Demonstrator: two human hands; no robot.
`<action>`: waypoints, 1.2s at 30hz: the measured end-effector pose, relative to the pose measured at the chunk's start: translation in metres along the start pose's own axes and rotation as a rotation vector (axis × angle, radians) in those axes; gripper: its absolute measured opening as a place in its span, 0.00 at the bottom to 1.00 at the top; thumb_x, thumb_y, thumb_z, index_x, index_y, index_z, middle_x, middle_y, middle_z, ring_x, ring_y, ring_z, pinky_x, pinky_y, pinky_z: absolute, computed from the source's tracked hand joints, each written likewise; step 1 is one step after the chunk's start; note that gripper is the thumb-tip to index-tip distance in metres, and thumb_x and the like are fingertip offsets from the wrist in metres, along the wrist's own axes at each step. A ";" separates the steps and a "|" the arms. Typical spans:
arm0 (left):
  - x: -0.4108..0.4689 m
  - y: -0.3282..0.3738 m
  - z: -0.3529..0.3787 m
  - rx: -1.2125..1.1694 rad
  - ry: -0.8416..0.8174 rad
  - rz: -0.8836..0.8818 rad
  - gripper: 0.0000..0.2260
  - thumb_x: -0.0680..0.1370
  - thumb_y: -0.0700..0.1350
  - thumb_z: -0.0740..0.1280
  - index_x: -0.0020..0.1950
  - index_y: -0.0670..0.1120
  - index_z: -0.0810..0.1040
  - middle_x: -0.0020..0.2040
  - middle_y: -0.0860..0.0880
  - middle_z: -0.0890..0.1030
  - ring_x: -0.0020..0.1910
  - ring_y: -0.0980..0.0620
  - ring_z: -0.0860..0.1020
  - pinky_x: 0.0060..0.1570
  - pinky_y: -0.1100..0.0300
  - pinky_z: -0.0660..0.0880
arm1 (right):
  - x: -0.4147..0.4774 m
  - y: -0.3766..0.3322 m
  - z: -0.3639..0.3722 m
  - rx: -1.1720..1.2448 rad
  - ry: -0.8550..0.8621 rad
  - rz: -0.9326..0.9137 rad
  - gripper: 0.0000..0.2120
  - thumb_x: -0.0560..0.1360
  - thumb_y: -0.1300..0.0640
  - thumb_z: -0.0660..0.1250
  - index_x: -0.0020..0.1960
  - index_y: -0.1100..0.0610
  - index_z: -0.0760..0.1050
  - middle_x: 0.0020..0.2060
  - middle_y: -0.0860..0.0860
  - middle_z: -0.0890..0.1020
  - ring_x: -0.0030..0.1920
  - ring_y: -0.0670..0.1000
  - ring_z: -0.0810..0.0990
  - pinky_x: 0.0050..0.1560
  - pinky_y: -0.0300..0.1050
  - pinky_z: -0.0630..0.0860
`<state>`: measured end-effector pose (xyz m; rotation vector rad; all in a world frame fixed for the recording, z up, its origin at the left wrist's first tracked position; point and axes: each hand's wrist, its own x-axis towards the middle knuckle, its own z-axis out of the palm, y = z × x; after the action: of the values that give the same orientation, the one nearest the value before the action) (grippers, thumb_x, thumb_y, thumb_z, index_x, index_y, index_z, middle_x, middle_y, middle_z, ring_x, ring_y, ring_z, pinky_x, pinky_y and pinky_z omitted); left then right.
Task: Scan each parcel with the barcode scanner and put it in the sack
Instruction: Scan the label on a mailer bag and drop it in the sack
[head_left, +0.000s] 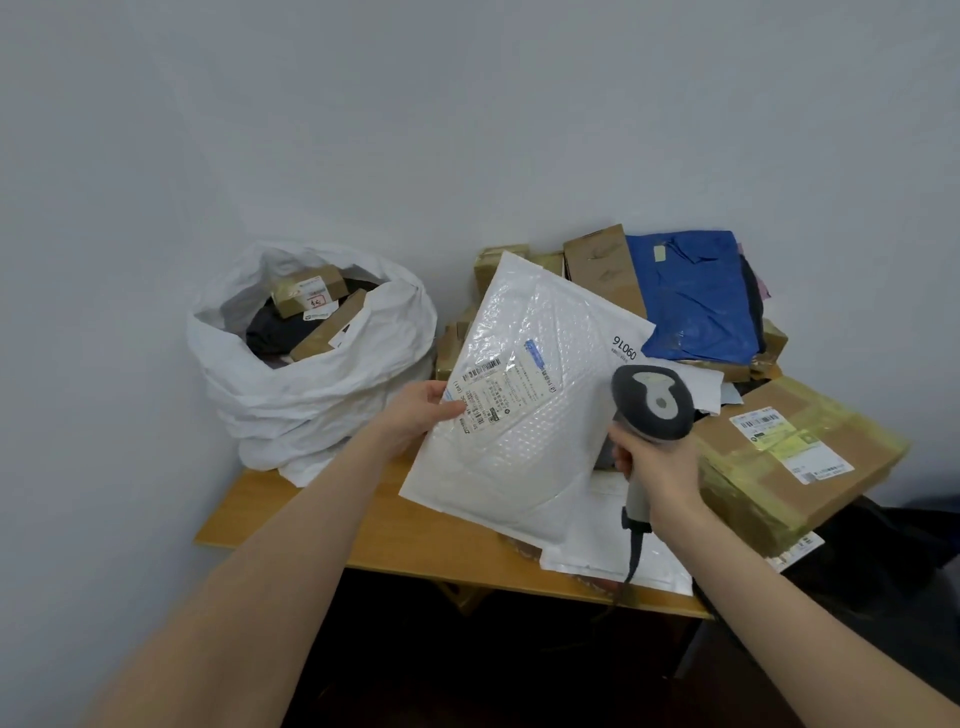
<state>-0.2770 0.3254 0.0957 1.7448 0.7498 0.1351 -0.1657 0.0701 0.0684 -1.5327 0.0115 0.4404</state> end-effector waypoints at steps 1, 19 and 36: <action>0.001 0.001 0.000 0.010 0.000 0.001 0.09 0.77 0.37 0.68 0.57 0.42 0.80 0.51 0.47 0.84 0.49 0.51 0.83 0.52 0.54 0.79 | -0.008 -0.001 0.002 -0.023 -0.051 -0.015 0.06 0.72 0.61 0.73 0.45 0.60 0.77 0.31 0.54 0.79 0.31 0.50 0.75 0.34 0.43 0.73; -0.007 0.000 0.016 0.183 0.070 0.024 0.04 0.78 0.41 0.68 0.52 0.47 0.79 0.53 0.48 0.83 0.50 0.51 0.83 0.50 0.57 0.80 | -0.070 -0.003 0.028 -0.222 -0.330 -0.042 0.07 0.73 0.59 0.72 0.38 0.62 0.78 0.23 0.52 0.79 0.21 0.45 0.75 0.25 0.34 0.71; -0.010 0.002 0.019 0.222 0.120 0.016 0.07 0.78 0.41 0.68 0.55 0.45 0.80 0.56 0.46 0.82 0.56 0.47 0.81 0.62 0.45 0.75 | -0.078 -0.014 0.023 -0.270 -0.369 -0.037 0.11 0.73 0.59 0.72 0.34 0.60 0.76 0.21 0.49 0.77 0.19 0.42 0.73 0.23 0.32 0.69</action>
<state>-0.2753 0.3041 0.0949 1.9671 0.8650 0.1733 -0.2399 0.0717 0.1049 -1.6906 -0.3761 0.7120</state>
